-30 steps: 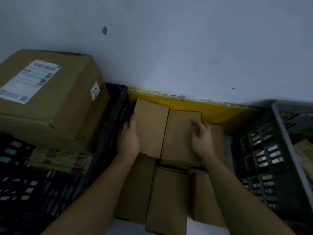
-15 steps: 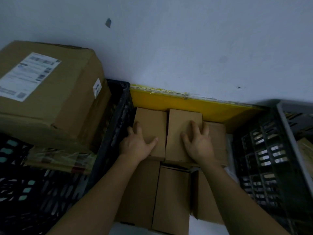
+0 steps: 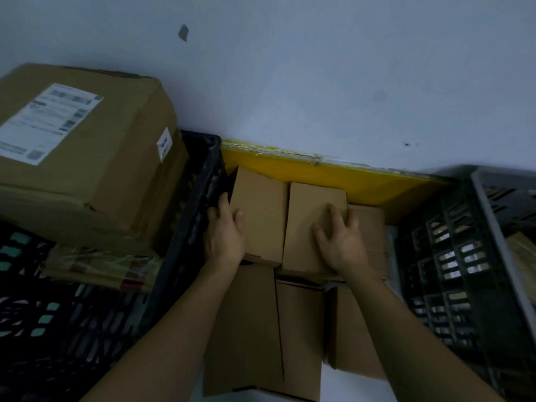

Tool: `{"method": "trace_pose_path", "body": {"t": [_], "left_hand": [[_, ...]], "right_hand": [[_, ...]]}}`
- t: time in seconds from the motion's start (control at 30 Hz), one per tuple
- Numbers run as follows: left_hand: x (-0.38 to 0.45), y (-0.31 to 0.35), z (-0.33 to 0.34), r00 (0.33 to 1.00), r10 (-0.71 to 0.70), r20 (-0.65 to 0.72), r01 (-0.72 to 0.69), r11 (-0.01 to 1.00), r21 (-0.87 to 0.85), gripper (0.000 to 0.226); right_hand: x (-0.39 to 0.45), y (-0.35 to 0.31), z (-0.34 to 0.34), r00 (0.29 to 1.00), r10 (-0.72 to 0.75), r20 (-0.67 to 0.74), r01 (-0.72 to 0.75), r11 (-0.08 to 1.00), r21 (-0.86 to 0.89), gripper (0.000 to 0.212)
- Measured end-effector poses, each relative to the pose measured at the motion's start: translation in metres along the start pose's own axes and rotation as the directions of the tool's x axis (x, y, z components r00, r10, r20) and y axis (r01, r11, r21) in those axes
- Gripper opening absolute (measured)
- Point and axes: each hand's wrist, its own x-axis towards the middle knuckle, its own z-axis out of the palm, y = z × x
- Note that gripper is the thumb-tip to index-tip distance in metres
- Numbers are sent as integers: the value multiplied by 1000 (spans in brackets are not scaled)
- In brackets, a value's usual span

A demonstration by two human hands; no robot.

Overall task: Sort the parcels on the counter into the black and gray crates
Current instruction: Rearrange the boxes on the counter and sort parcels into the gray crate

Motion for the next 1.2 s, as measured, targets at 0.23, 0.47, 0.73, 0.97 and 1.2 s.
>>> {"method": "trace_pose_path", "body": {"t": [0.23,0.47,0.73,0.97,1.2], "left_hand": [[-22,4,-2,972,233,31,-229,909,348,39],[-110,-9,22,919,200,340,-344,830,440,88],[-118,-32,20,860,277,428,-454,799,395,118],[-119,-46,23,867,234,441,-447,757,477,97],[-99,-39,28,894,224,388,-408,765,499,89]], "right_hand": [[-3,2,-4,1000,-15,12,15,1000,-13,75],[1,2,-3,999,-21,25,22,999,-30,76],[3,2,-3,999,-27,32,28,999,-28,76],[-1,-11,1,1000,10,-16,-9,999,42,72],[-11,-20,-9,999,3,44,3,991,-135,75]]}}
